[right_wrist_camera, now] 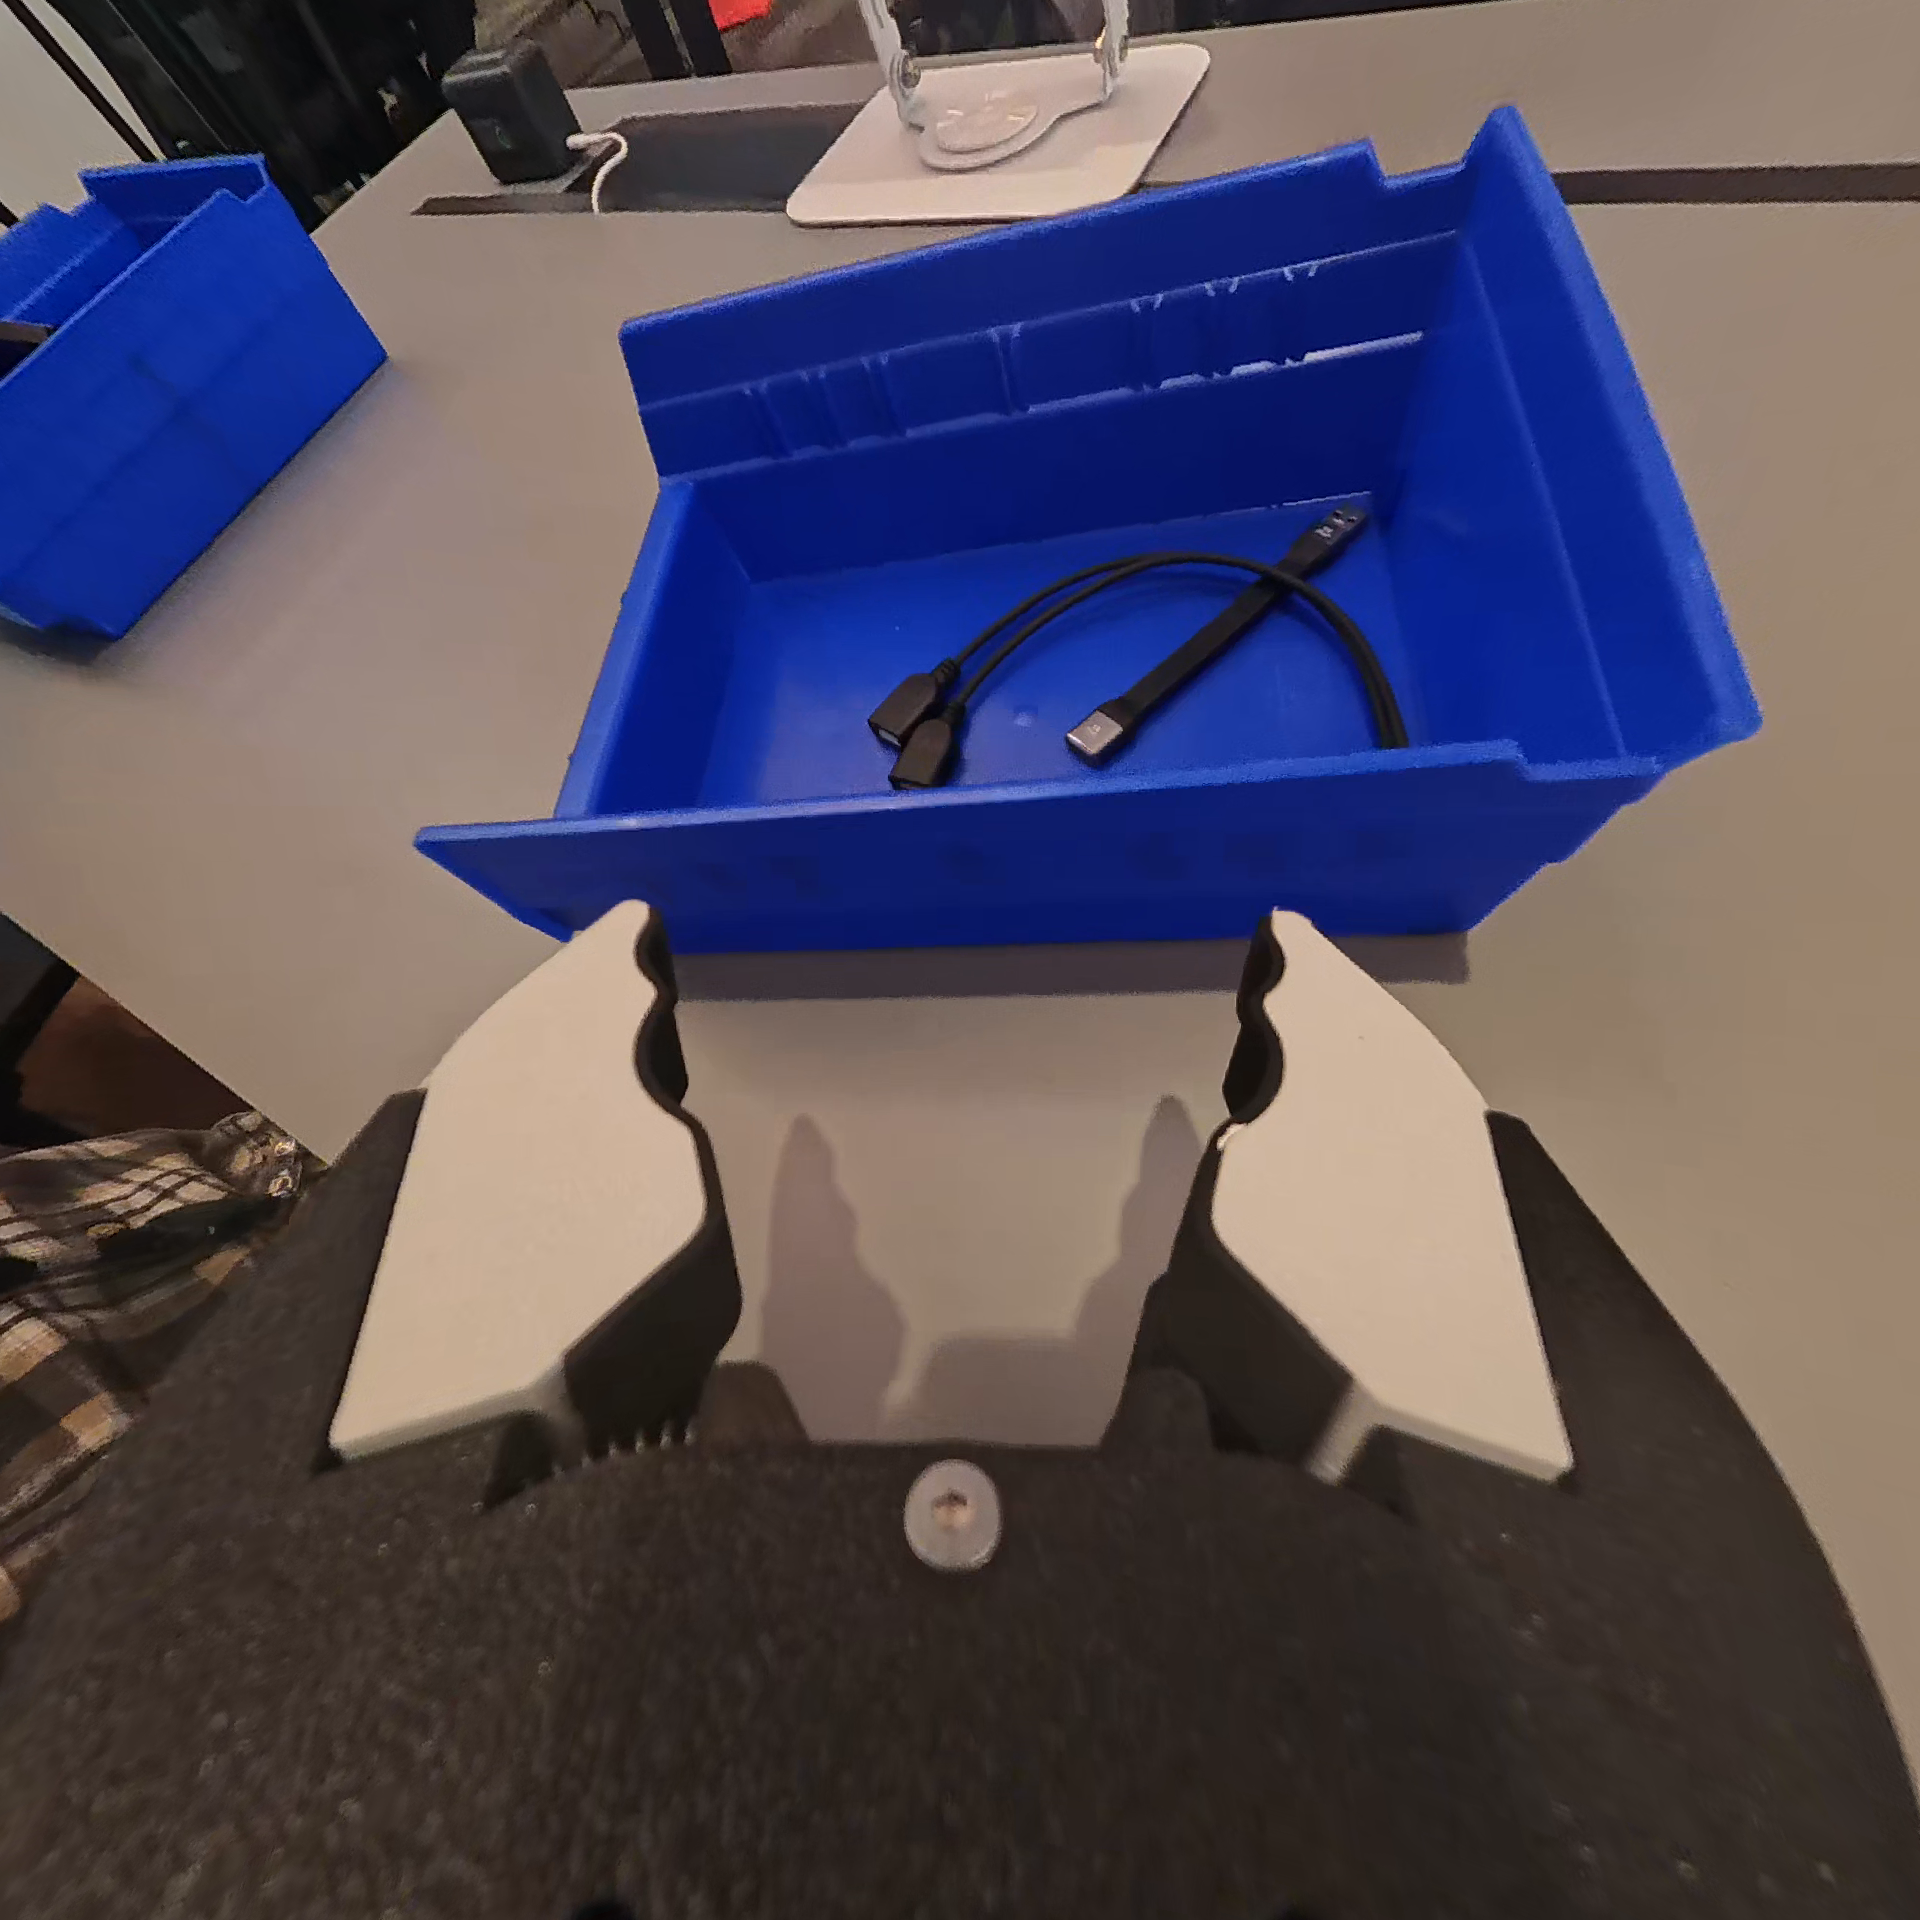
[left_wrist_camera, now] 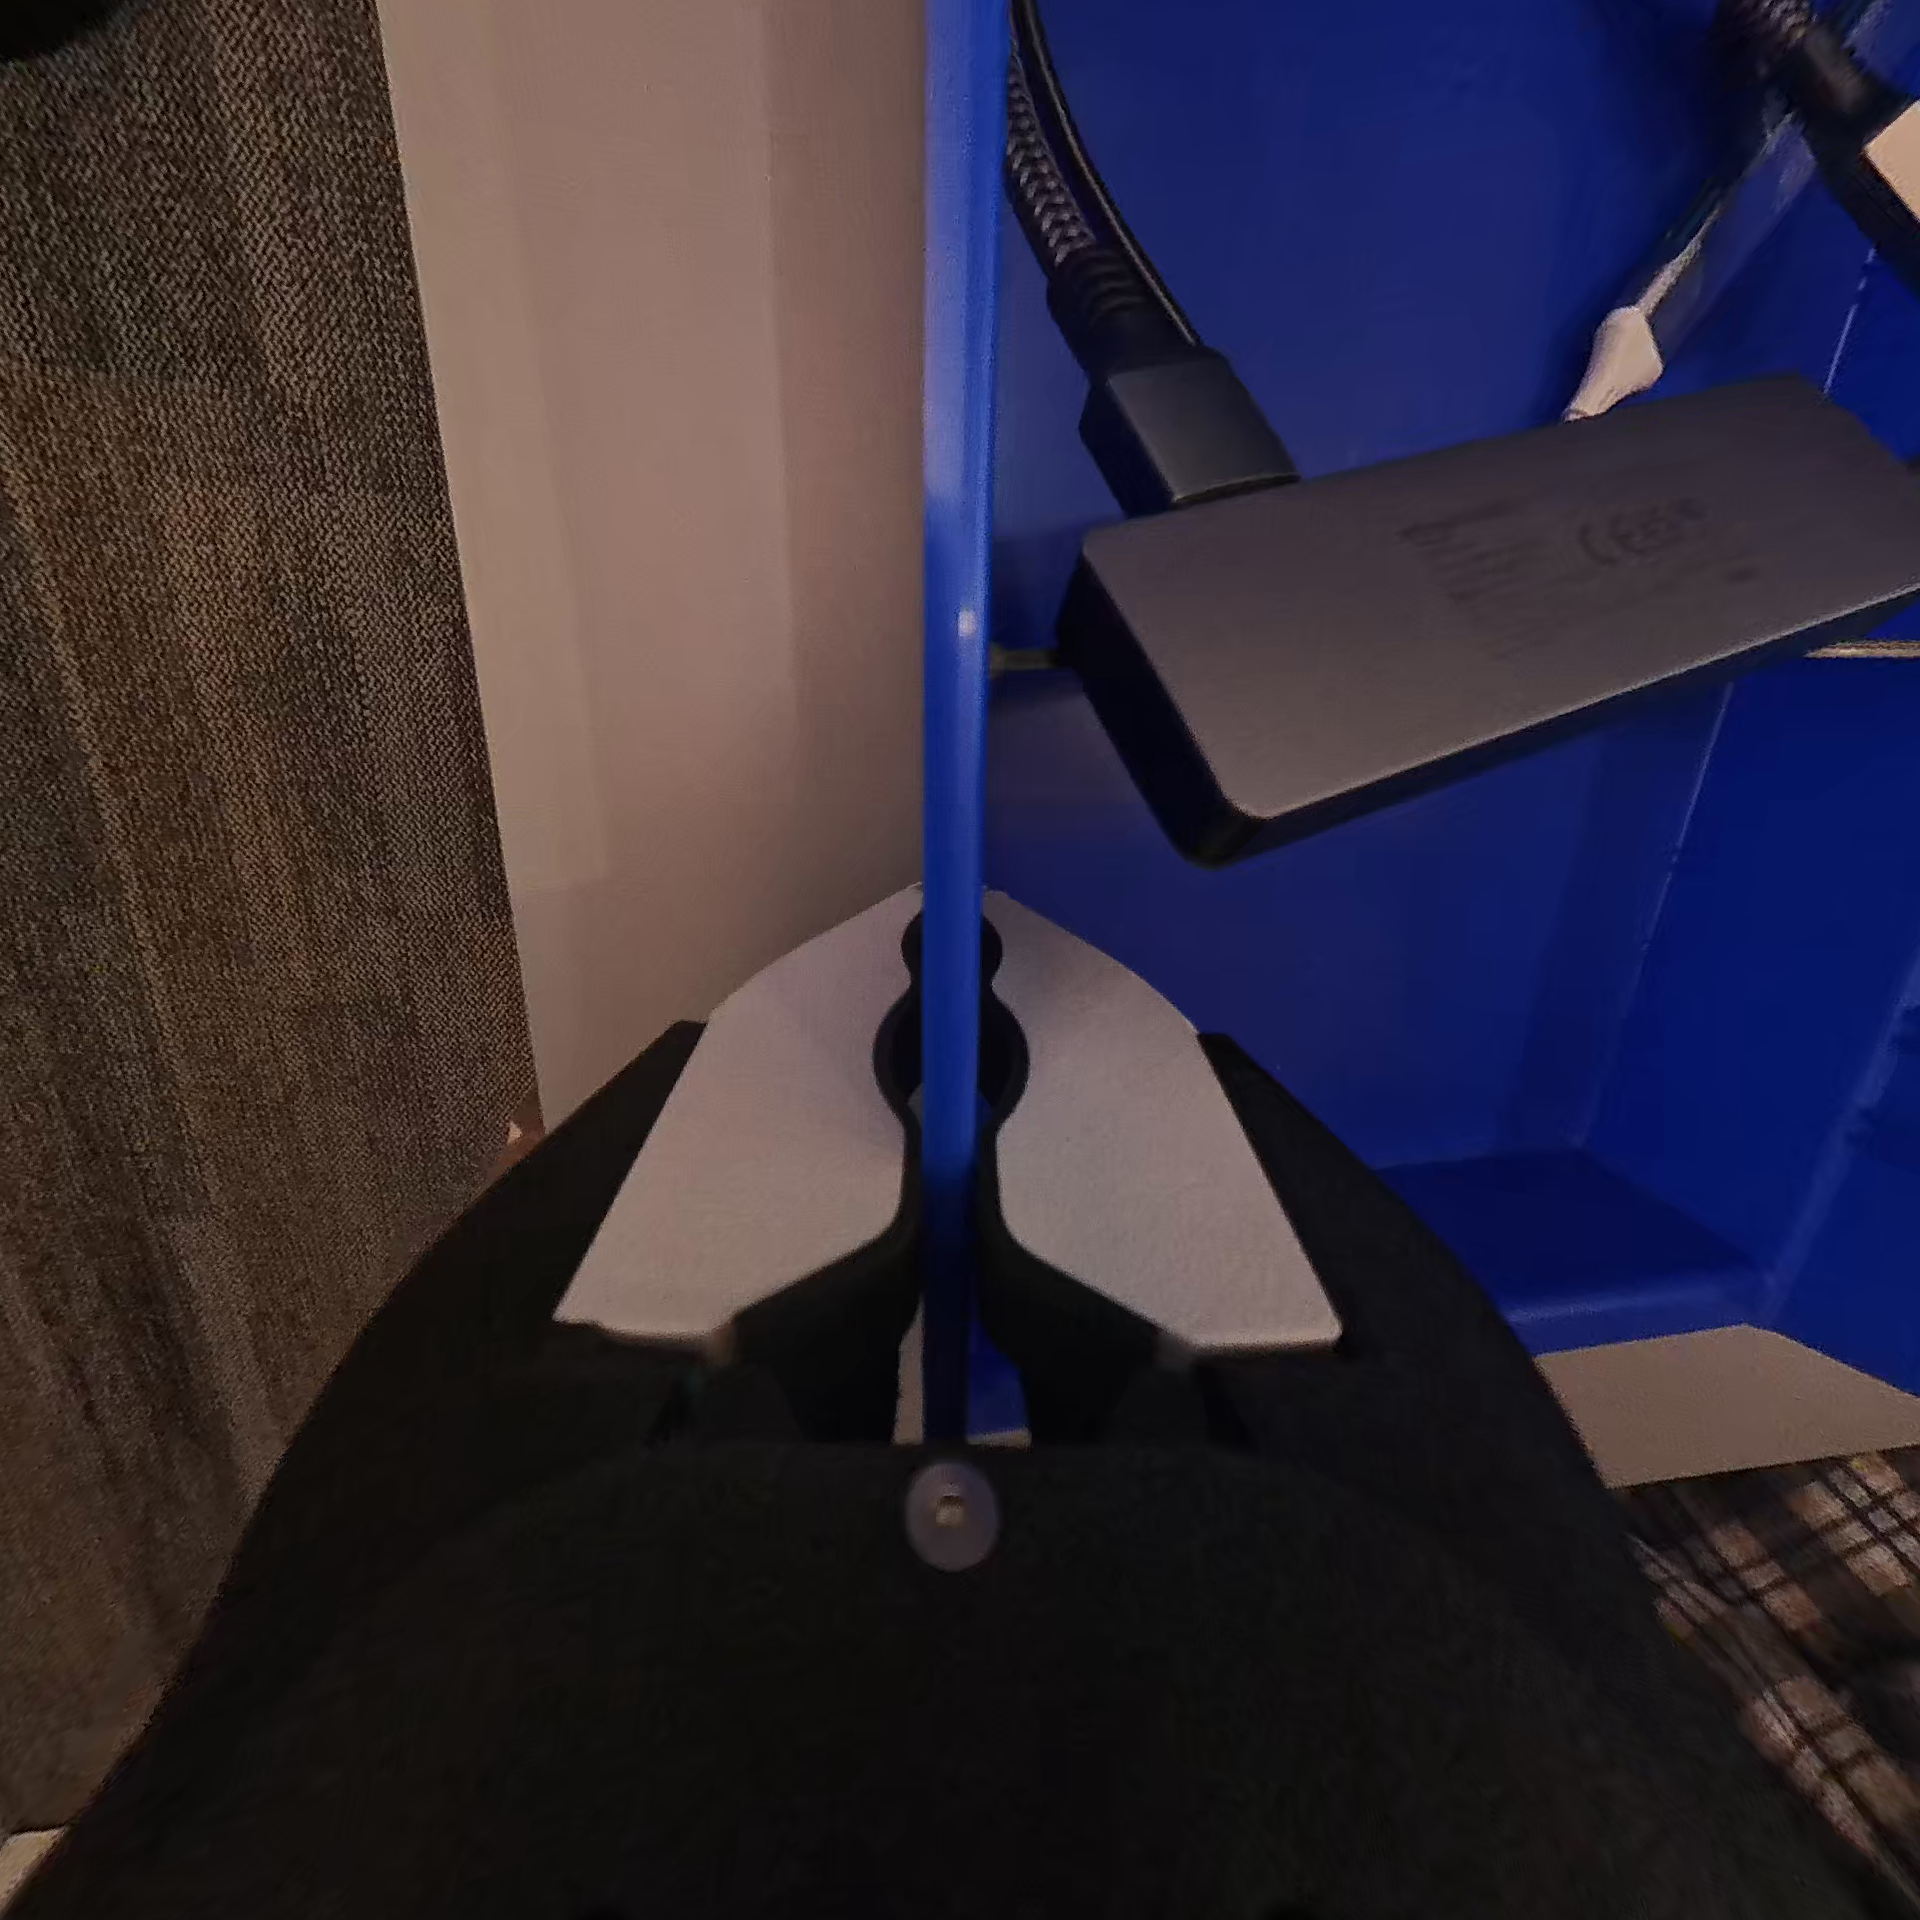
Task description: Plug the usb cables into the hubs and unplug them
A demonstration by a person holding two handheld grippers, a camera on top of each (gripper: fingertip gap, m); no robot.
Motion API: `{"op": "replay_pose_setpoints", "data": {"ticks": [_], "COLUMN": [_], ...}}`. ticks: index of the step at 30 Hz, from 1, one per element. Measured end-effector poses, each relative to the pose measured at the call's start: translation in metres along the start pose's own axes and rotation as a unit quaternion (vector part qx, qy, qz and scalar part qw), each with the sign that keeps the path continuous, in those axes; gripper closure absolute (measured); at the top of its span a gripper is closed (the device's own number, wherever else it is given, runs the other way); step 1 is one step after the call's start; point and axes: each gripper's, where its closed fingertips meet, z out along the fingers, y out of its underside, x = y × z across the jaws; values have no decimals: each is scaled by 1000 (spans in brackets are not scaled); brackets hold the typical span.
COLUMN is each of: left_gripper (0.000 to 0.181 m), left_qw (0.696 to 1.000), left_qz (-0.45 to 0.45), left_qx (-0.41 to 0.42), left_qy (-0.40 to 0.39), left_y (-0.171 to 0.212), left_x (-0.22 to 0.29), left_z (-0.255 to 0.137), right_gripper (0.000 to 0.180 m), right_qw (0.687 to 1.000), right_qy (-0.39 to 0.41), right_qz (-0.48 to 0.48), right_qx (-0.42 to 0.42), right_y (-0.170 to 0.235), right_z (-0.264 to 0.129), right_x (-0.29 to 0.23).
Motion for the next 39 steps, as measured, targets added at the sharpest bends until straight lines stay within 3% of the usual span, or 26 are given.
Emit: {"op": "replay_pose_setpoints", "data": {"ticks": [4, 9, 13, 16, 21, 25, 29, 35, 39], "left_gripper": [168, 107, 99, 96, 95, 95, 96, 99, 101], "left_qw": [998, 988, 964, 931, 876, 843, 818, 829, 835], "left_qz": [1, -7, 46, 110, 256, 353, 386, 386, 371], "left_qx": [65, 151, 251, 338, 408, 384, 382, 356, 354], "left_qy": [18, -30, -76, -77, 26, 129, 192, 191, 199], "left_y": [-17, -33, -51, -66, -59, -31, -25, -48, -56], "left_x": [-1, -18, 3, 61, 233, 363, 440, 463, 452], "left_z": [-10, -42, -99, -151, -191, -161, -111, -23, 8], "right_gripper": [76, 74, 70, 67, 61, 55, 53, 61, 70], "right_qw": [1000, 999, 997, 995, 983, 970, 958, 947, 944], "right_qy": [13, 32, 26, 21, 15, 26, 34, 68, 83], "right_qz": [-2, 18, 62, 96, 172, 222, 253, 250, 253], "right_qx": [-6, -15, -22, -35, -57, -92, -129, -187, -194], "right_y": [-4, -7, -7, -6, 0, 15, 28, 33, 22], "right_z": [4, 4, 5, 7, 17, 28, 43, 67, 71], "right_x": [-3, 2, 3, 4, 4, 6, 4, 11, 27]}}
